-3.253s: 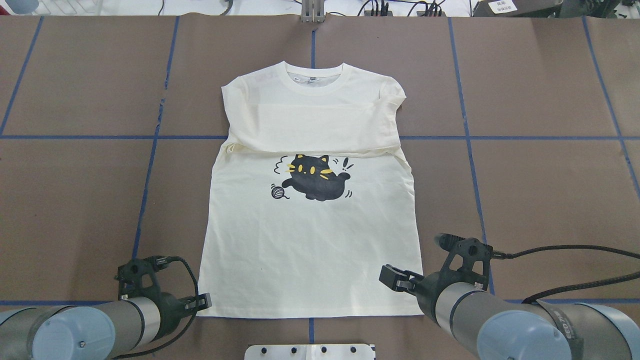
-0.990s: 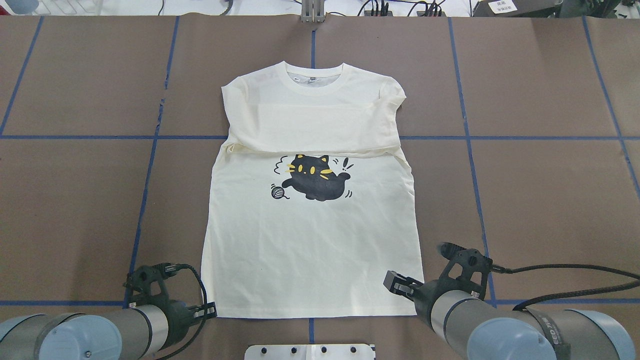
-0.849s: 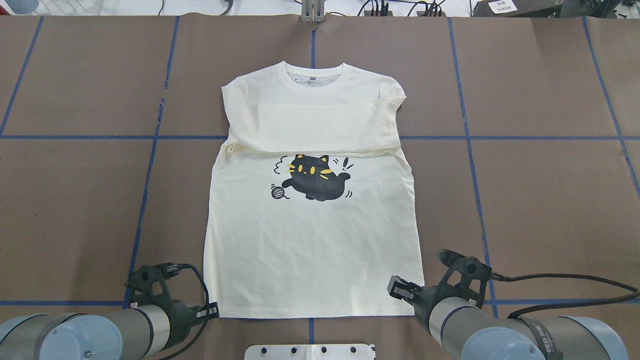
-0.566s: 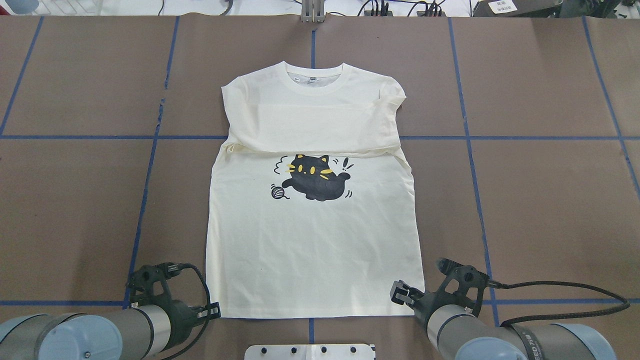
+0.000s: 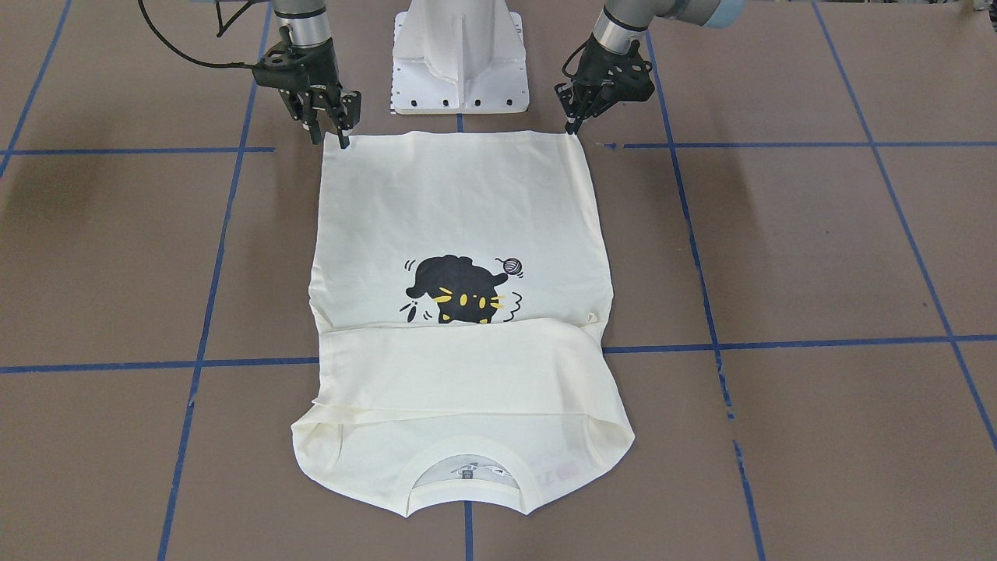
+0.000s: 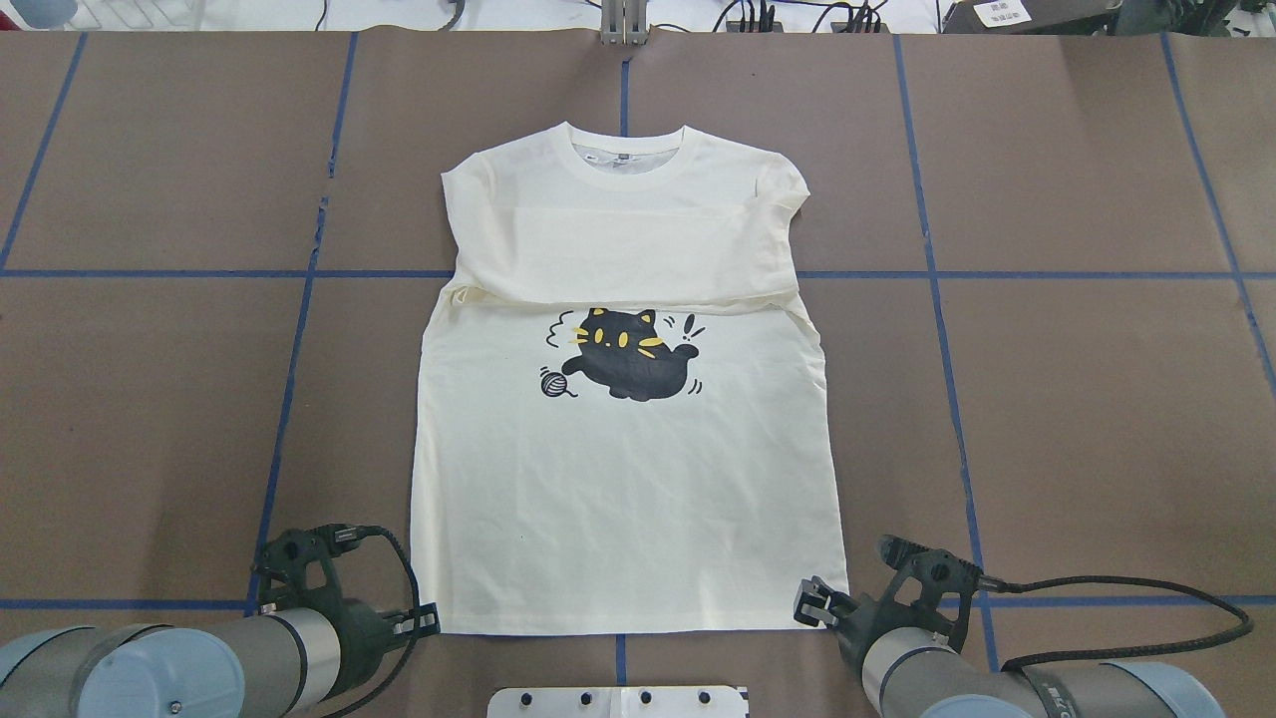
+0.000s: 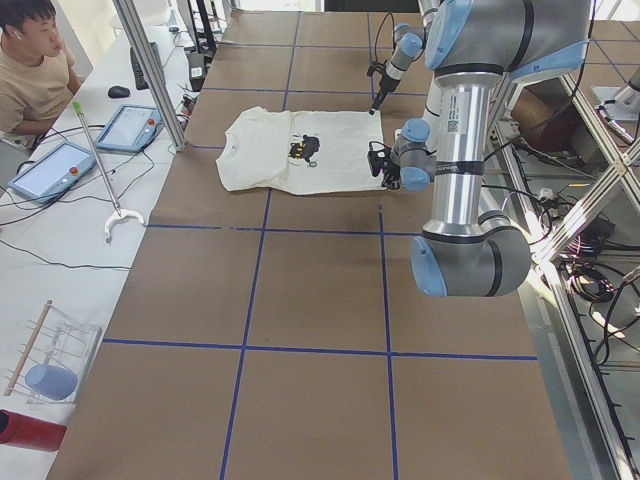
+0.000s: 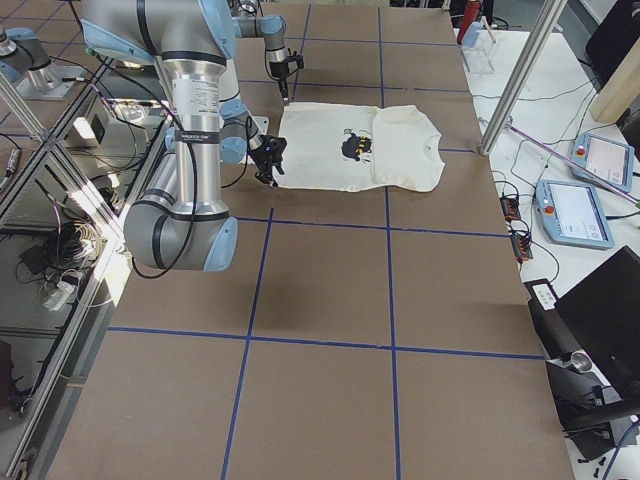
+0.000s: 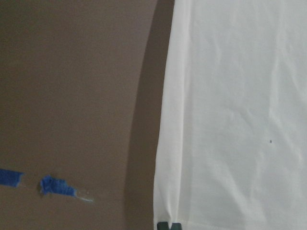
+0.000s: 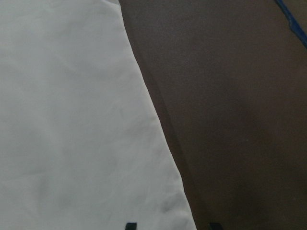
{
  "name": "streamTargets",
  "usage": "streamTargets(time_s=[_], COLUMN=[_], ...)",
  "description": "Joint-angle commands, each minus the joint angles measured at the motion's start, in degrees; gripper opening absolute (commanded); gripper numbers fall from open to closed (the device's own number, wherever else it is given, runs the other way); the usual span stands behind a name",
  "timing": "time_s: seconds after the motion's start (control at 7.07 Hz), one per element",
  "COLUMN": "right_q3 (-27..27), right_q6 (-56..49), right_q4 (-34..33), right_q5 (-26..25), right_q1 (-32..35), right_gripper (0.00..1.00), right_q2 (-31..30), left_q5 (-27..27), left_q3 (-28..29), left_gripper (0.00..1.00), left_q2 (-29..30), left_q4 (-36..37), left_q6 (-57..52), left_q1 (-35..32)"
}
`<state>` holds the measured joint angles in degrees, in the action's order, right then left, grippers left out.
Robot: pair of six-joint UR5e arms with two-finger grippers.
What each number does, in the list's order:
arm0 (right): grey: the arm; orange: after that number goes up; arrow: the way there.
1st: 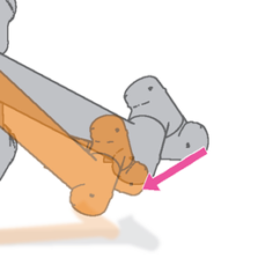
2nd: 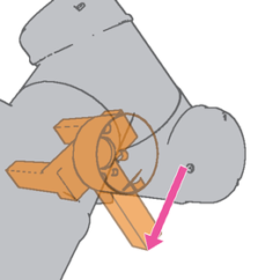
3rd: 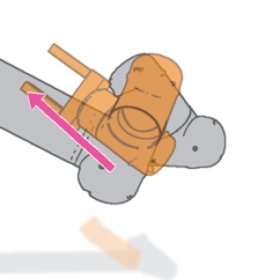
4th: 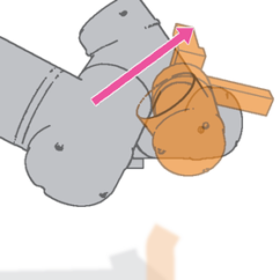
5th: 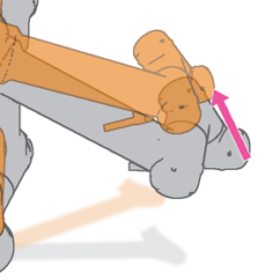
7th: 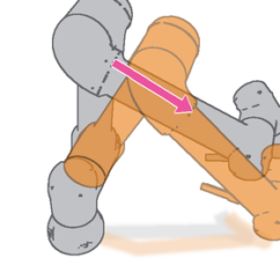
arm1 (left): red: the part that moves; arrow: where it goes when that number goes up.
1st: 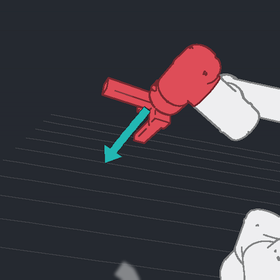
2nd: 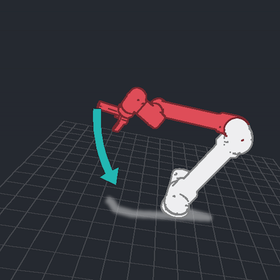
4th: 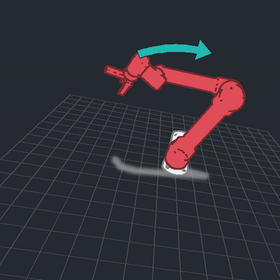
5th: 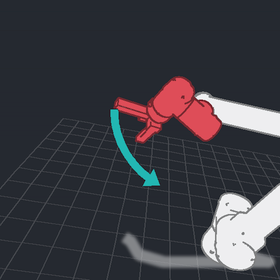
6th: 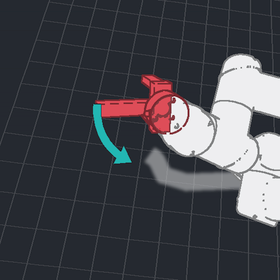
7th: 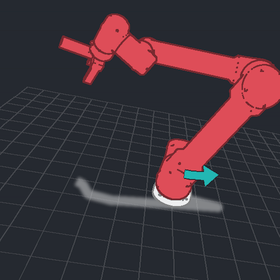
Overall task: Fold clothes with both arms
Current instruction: 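Pinch the hem corners nearest the robot with both grippers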
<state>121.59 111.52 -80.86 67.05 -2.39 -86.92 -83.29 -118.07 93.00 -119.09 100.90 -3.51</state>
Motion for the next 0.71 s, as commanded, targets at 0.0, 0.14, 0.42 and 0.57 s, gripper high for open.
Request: streamTargets(time_s=[0.0,0.14,0.42,0.57], right_q3=[-0.04,-0.04,-0.04,-0.04], right_q6=[0.01,0.01,0.01,0.01], right_q4=[0.0,0.0,0.0,0.0], right_q5=[-0.52,-0.52,-0.61,-0.61], right_q1=[-0.86,-0.95,-1.57,-1.66], right_gripper=[0.5,0.45,0.4,0.4], right_q2=[-0.18,-0.18,-0.18,-0.18], left_q5=[-0.12,-0.12,-0.12,-0.03], left_q3=[0.03,0.03,0.03,-0.06], left_gripper=[0.0,0.0,0.0,0.0], left_q2=[-0.1,-0.1,-0.01,-0.01], left_q4=[-0.09,-0.09,0.0,-0.09], left_q6=[0.0,0.0,0.0,0.0], left_q1=[0.0,0.0,0.0,0.0])
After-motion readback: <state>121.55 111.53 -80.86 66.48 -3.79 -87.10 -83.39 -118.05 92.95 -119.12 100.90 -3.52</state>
